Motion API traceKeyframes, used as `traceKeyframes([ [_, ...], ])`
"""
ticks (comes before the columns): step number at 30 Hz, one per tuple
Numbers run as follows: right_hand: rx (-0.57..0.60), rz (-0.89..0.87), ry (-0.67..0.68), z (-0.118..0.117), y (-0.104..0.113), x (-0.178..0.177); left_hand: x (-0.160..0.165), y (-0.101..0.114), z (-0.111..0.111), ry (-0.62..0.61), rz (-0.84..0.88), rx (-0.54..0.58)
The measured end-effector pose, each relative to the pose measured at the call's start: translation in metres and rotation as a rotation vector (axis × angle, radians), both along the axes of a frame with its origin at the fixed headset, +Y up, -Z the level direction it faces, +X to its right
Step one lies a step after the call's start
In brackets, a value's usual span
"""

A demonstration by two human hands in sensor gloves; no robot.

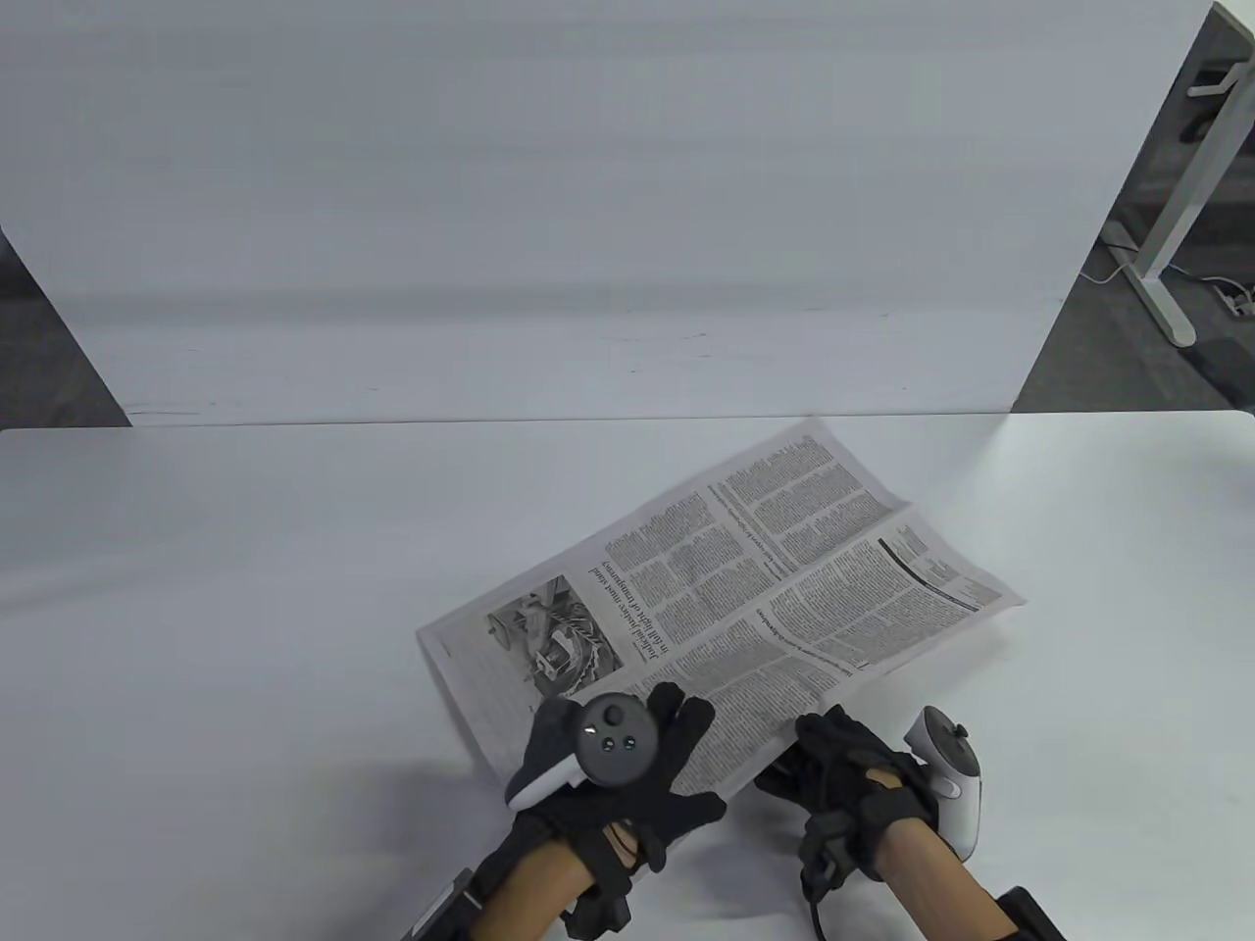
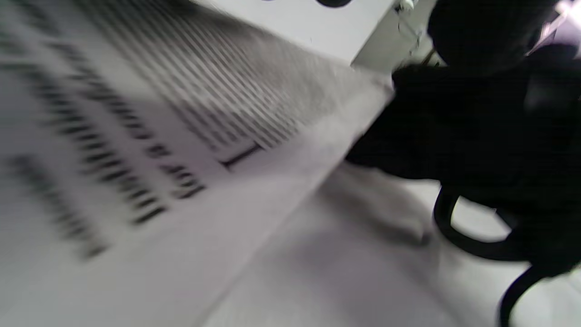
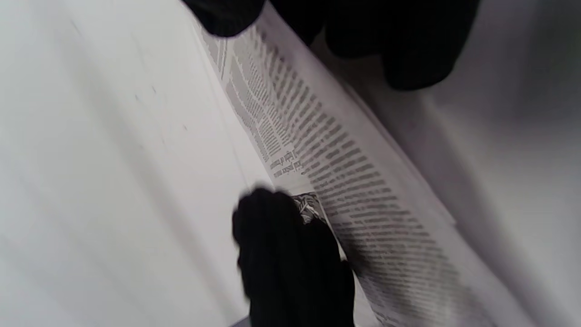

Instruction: Unfold folded newspaper and lay flat

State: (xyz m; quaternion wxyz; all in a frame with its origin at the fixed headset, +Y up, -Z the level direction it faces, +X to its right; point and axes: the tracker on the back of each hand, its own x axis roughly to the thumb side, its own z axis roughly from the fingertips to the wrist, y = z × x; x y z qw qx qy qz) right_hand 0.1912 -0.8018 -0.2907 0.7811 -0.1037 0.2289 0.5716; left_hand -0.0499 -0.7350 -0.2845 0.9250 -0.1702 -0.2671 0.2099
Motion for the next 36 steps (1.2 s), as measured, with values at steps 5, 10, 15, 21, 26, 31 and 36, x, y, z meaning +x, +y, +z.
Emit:
traceKeyframes([
  [5,0.006,-0.015,0.035,0.005,0.000,-0.014,0.020,-0.010,0.007,0.002,-0.154,0.158],
  [10,0.012,-0.018,0.052,0.005,0.000,-0.017,0.020,-0.012,0.004,0.024,-0.120,0.161],
  [15,0.013,-0.017,0.060,0.005,0.000,-0.017,0.010,-0.011,0.000,0.026,-0.031,0.086],
  [21,0.004,-0.011,0.078,0.006,0.000,-0.018,0.000,-0.012,-0.006,0.053,0.057,0.024],
  [26,-0.008,-0.010,0.089,0.006,-0.001,-0.019,-0.004,-0.009,-0.009,0.096,0.083,0.051],
  [31,-0.011,-0.011,0.094,0.006,-0.001,-0.019,-0.009,-0.005,-0.011,0.141,0.109,0.069],
  [36,-0.013,-0.011,0.094,0.007,-0.001,-0.020,-0.017,-0.008,-0.014,0.197,0.199,-0.022],
])
